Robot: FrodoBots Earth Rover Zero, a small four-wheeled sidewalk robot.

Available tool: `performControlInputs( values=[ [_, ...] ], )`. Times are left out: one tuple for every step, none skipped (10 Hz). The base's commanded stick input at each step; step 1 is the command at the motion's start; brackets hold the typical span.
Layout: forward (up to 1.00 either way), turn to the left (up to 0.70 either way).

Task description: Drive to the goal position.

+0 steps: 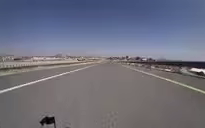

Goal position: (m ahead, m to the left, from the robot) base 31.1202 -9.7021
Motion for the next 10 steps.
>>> performControlInputs(
  values=[
    [1.00,0.00],
    [1.00,0.00],
    [1.00,0.00],
    [1.00,0.00],
    [1.00,0.00],
    [1.00,0.00],
    [1.00,0.00],
    [1.00,0.00],
    [1.00,0.00],
    [1.00,0.00]
  ],
)
